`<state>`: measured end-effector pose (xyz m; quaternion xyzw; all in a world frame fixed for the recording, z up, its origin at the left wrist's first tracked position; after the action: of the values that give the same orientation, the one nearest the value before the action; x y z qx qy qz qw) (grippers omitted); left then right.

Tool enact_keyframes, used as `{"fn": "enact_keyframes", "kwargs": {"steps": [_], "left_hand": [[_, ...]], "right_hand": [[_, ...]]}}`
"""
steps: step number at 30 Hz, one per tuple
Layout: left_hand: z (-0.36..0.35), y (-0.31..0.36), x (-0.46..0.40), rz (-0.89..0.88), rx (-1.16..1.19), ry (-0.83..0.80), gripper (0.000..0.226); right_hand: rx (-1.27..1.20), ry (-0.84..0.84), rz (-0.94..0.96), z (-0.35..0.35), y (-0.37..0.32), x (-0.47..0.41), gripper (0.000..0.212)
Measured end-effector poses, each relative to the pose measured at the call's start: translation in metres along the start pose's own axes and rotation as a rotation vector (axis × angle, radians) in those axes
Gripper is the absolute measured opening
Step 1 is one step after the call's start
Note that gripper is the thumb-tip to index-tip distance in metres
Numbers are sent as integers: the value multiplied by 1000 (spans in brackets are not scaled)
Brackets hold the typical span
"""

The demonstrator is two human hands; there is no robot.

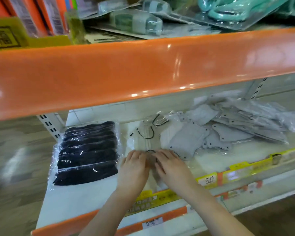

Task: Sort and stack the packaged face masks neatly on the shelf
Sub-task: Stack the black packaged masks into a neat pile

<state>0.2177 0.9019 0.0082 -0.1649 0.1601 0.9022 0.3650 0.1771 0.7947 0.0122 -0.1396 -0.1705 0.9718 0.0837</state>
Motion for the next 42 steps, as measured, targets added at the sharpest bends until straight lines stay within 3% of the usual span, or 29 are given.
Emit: {"fn": "enact_keyframes", "kwargs": {"steps": [10, 21, 24, 27, 28, 32, 34, 38, 40, 42], "left_hand": [[-46, 72, -42, -35, 7, -125, 29], [-63, 96, -47, -22, -65, -183, 30], [-61, 99, -47, -64, -77, -147, 17], [-63, 101, -49, -75, -49, -169, 30], [-62, 101, -50, -87, -48, -153, 32], [-46, 105, -61, -167, -34, -17, 11], [-37, 106, -68, -185, -1, 41, 19], [-11, 102, -86, -210, 35, 192, 11], [7, 98, -91, -169, 94, 271, 3], [21, 83, -90, 31, 245, 297, 3]], "right_hand": [[19, 9, -76, 22, 92, 0, 39], [56, -27, -82, 16, 119, 0, 46], [44, 27, -61, 16, 118, 1, 34], [51, 125, -52, 24, 118, 1, 18], [76, 153, -44, 27, 117, 0, 9], [100, 232, -28, 50, 112, -6, 21], [49, 282, -4, 66, 107, -9, 20], [-131, 323, 68, 97, 99, -17, 18], [-169, 328, 86, 110, 100, -23, 21], [-155, 319, 80, 118, 106, -31, 24]]}}
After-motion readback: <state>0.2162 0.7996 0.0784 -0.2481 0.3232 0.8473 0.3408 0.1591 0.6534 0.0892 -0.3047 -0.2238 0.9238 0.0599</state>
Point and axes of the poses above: each hand's wrist, its own x-axis away from the middle knuckle, its own z-axis out of the back of the hand, y = z × x, the point moved 8 cm from there along -x, towards the middle knuckle, and after that the axes turned 12 degrees about -z, right-handed, at the moved point
